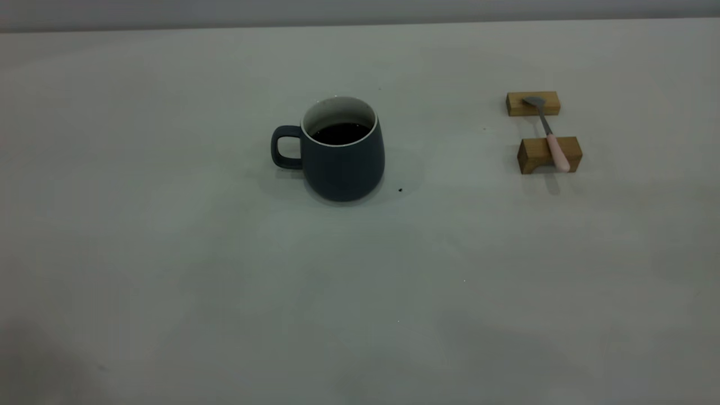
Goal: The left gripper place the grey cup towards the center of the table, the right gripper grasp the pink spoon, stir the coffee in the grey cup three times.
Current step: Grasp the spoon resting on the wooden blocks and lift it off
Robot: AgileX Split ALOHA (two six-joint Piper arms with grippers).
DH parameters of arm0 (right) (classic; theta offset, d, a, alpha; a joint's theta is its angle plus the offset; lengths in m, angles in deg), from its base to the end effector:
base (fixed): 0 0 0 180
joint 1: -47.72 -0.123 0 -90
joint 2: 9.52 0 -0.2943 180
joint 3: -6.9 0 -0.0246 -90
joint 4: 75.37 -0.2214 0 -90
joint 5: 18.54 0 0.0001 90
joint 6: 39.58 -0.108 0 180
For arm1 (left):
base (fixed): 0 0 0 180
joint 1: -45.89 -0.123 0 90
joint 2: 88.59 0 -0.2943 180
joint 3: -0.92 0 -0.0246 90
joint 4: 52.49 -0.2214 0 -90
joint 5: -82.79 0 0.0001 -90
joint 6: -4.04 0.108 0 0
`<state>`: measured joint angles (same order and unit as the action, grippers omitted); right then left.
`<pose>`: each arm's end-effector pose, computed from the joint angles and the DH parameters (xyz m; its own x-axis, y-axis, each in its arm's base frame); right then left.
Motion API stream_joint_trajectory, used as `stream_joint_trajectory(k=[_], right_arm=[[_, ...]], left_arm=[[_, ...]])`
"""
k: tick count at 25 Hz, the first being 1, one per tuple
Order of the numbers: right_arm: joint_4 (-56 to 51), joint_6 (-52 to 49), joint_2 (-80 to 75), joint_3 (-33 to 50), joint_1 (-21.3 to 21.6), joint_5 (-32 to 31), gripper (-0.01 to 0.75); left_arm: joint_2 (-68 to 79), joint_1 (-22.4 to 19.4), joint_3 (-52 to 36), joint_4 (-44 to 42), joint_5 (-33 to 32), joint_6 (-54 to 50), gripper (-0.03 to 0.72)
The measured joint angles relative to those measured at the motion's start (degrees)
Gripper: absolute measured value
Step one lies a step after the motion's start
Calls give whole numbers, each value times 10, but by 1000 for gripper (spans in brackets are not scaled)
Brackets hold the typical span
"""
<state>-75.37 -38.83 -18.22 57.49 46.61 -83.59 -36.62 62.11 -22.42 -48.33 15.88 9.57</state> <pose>-0.0240 -0.0005 0.2407 -0.5637 -0.0240 -0.8256 -0.0268 0.9996 -0.0108 0.0869 -0.0328 0.3496 -0.7350 0.2844 -0.6155 0.3688 0.9294 -0.0109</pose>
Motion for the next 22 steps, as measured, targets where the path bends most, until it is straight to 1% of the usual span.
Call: stream_joint_trajectory(k=[3,5,9,11,16,22], right_arm=[[0,0,0,0,0,0,237],[0,0,0,0,0,0,237],[0,0,0,0,0,0,237],[0,0,0,0,0,0,237],[0,0,0,0,0,0,237],[0,0,0,0,0,0,237]], left_arm=[[-108,-72,-65,1,0,1,490],[-173,-108,-99,-2,0,1,490],[-274,-154,-159,-10,0,1,490],[-314,-162,-188,-10,2,0,490],[-397,-163,-243,-9,3,0,490],[-437,-163,-262,-9,17,-3,490]])
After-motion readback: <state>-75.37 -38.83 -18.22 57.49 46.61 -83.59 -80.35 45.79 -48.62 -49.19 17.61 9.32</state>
